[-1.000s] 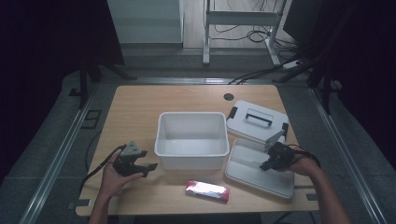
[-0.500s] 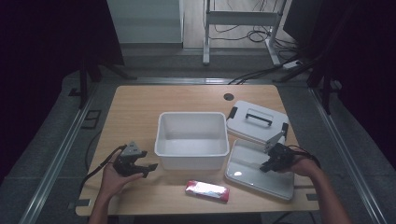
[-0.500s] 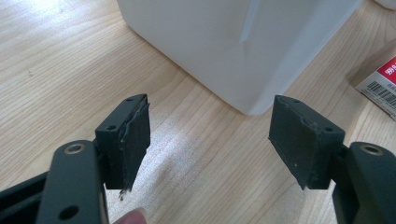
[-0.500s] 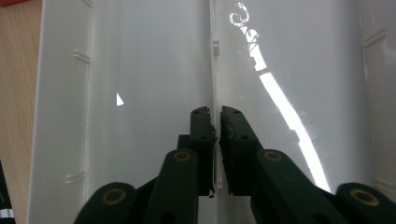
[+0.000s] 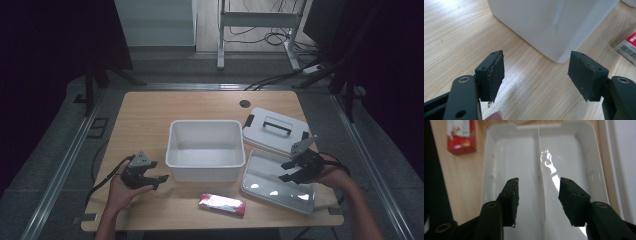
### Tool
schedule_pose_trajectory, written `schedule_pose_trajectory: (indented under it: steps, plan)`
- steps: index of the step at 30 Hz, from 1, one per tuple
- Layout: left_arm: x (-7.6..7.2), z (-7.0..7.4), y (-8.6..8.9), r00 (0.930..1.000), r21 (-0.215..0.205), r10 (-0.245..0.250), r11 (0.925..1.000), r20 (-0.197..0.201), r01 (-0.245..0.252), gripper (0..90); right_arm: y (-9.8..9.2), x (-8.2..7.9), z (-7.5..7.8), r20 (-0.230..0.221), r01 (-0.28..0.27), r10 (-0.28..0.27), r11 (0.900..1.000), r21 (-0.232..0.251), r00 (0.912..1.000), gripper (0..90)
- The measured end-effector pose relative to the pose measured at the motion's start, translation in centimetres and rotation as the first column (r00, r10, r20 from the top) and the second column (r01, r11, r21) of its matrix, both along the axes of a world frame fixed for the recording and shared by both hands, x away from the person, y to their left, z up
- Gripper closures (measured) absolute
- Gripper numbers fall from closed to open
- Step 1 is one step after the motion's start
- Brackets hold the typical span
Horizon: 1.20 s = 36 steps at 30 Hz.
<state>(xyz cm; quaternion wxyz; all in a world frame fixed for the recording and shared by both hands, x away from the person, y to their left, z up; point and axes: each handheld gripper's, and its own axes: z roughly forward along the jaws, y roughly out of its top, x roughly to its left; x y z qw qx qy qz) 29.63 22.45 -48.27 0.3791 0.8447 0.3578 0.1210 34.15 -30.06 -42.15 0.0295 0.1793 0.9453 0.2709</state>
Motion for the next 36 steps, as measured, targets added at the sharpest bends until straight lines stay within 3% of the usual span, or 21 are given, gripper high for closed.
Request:
schedule_pose_trajectory:
  steps: [8,12,18,36]
  plan:
    - [-0.1,0.2,0.2,0.9999,-0.004,0.007,1.0,0.013,-0.007,29.4,3.6,-0.9,1.6,0.03,-0.098,0.097,0.995,0.035,0.9948,45.7]
    - [-0.2,0.3,0.3,0.9998,-0.005,0.006,1.0,0.017,-0.006,29.3,5.5,-1.7,1.9,0.041,-0.144,0.143,0.99,0.013,0.9888,44.6]
    - [-0.1,0.4,0.4,0.9998,-0.011,0.01,0.9999,0.017,-0.01,29.3,7.0,-2.6,2.2,0.052,-0.162,0.161,0.987,0.01,0.9856,42.5]
    - [0.1,0.4,0.4,0.9997,-0.013,0.018,0.9998,0.019,-0.017,29.3,9.8,-3.6,1.1,0.034,-0.201,0.201,0.979,0.016,0.9791,41.4]
